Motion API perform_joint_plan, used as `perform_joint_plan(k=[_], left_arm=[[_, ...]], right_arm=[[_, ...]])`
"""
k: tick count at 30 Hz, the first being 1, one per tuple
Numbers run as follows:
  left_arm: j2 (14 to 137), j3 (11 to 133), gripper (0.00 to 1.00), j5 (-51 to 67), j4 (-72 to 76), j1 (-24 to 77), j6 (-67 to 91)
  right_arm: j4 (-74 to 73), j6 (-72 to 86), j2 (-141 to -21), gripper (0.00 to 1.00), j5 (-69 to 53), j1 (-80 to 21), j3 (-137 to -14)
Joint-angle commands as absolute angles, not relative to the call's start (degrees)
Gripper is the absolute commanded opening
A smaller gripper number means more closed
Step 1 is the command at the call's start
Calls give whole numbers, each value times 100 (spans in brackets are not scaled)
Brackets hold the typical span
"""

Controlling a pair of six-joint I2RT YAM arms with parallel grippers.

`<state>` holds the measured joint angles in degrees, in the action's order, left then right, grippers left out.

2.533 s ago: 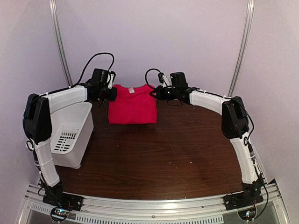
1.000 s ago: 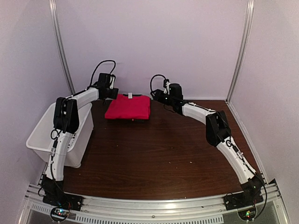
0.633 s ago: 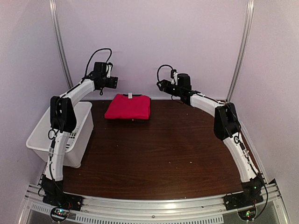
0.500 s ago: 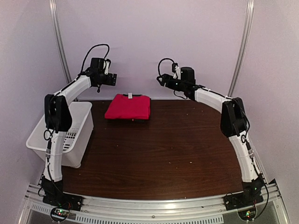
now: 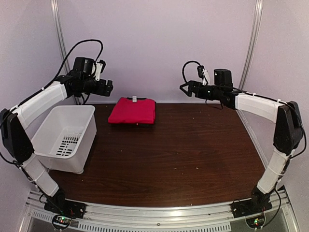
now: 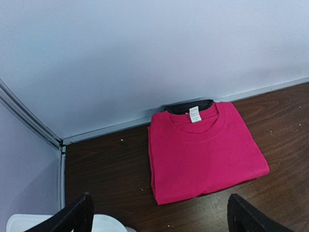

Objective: Fold and stack the mixed laundry pile
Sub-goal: Reset both arms

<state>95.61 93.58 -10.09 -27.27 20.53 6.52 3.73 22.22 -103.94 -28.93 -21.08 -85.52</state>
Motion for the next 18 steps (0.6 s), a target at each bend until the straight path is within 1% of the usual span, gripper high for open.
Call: perform_joint_plan(k=[1,5,10,14,18], left_arm=[[8776,8095,98,-816,-2527,2370,1045],[8217,7073,98,-1105,-2343,2960,1232],[8035,6089,98,-1495,-2125,3655,1634],[7987,5604,98,-1495,-1820,3876,1874],[7931,5412,98,-1596,-1700,3889,1961]], right_arm=[[376,1960,-9428,100,-3053,-2132,-7181],[439,1901,-8597,100,-2922,-2144,-5856],[717,2028,-7925,100,-2770,-2147,-4671],[907,2128,-7855,100,-2804,-2161,-4222],[1019,2187,-7980,100,-2878,-2171,-4115]])
